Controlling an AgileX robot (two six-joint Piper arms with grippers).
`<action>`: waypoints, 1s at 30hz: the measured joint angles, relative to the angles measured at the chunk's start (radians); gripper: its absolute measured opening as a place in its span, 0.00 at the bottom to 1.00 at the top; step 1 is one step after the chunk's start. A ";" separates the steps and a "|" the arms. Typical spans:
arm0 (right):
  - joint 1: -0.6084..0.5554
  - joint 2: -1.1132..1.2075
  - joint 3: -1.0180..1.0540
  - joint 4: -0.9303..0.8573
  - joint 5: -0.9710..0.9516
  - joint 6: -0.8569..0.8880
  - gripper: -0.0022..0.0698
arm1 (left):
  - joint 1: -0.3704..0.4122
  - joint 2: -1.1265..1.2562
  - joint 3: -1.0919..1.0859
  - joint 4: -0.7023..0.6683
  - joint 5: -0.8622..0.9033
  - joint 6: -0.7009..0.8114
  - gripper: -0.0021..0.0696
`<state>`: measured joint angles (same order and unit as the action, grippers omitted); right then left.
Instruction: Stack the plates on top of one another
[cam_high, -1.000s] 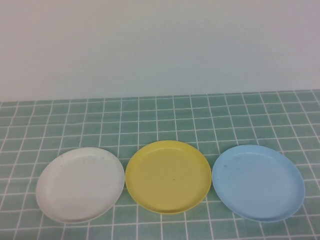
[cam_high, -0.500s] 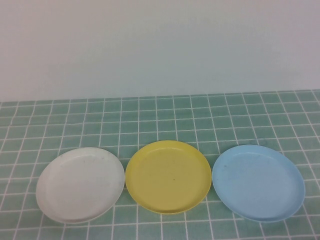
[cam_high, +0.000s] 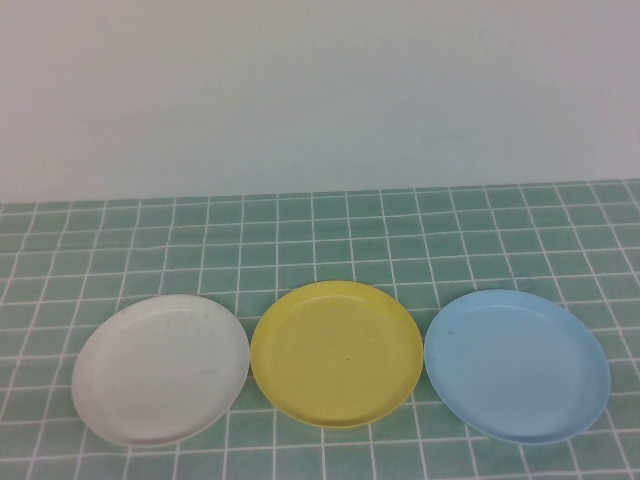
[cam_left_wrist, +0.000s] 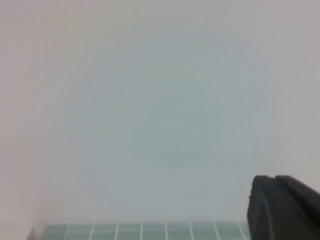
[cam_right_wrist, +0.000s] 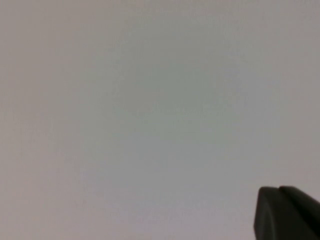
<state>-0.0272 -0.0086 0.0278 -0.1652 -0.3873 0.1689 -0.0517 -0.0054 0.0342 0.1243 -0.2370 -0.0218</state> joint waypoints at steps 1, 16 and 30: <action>0.000 0.000 0.000 0.000 -0.029 0.002 0.03 | 0.000 0.000 0.000 0.000 -0.035 0.000 0.03; 0.000 0.000 -0.162 0.025 0.411 0.022 0.03 | 0.000 0.011 -0.211 0.004 0.210 -0.248 0.03; 0.000 0.283 -0.476 0.165 1.004 -0.162 0.03 | 0.000 0.316 -0.386 -0.124 0.402 -0.315 0.03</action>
<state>-0.0272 0.2742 -0.4485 0.0000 0.6168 0.0069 -0.0517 0.3108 -0.3514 0.0000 0.1653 -0.3365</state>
